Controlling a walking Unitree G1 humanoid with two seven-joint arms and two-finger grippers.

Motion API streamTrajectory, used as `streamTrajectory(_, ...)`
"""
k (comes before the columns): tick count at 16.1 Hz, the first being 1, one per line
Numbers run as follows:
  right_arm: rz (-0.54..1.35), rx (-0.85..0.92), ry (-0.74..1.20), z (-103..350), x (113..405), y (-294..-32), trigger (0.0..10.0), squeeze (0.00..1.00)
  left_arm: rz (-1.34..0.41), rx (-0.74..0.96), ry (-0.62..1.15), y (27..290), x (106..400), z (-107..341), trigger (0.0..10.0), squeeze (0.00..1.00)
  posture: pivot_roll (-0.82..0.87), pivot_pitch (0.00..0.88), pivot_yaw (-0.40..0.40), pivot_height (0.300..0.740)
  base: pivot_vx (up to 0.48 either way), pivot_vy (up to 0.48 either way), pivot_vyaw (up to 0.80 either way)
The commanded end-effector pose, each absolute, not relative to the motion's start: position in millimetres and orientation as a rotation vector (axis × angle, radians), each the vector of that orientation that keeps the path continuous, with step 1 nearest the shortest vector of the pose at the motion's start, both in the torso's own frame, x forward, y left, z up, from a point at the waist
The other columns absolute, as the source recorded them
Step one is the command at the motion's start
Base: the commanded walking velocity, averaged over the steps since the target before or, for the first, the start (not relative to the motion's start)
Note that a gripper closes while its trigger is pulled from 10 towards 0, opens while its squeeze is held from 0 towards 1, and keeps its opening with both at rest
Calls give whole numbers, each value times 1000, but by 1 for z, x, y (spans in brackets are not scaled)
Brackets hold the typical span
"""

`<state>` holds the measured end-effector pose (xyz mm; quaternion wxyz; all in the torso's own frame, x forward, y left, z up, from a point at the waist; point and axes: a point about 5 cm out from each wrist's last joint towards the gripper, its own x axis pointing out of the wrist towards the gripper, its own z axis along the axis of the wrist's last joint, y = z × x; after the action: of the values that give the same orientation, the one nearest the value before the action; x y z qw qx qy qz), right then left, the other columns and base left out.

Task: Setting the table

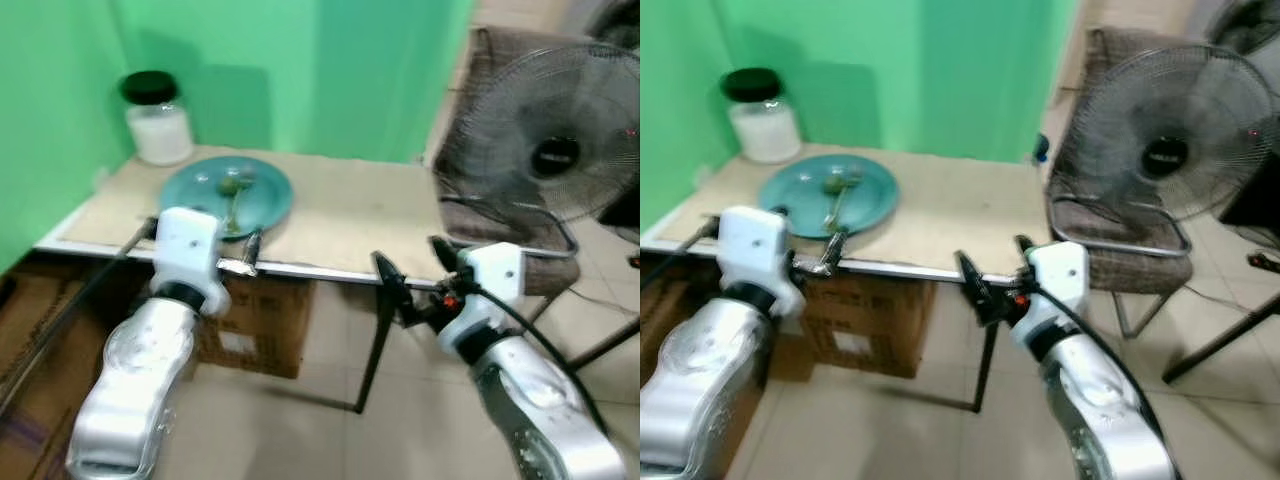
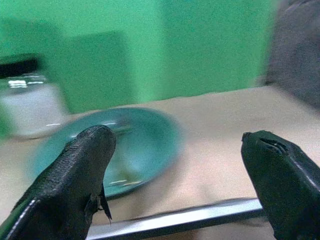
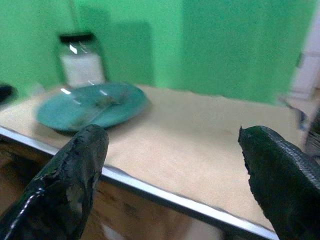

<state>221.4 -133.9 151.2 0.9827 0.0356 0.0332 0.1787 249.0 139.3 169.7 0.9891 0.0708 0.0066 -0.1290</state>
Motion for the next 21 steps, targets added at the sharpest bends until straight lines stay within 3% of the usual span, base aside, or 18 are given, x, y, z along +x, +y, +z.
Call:
streamTrajectory(1,375,72,43,156,224,-128,10000,0,-231,167,7,148,249,173,10000,0,81,0,-50,740,285,0,475)
streamTrajectory(10,366,92,69,151,229,-128,10000,0,-235,174,19,150,250,171,10000,0,88,0,-55,740,289,0,0)
streamTrajectory(15,378,89,82,149,232,-125,10000,0,-238,173,18,150,251,172,10000,0,93,0,-58,740,307,0,728)
streamTrajectory(21,328,121,98,149,243,-129,10000,0,-248,181,26,149,252,171,10000,0,87,0,-49,740,309,0,0)
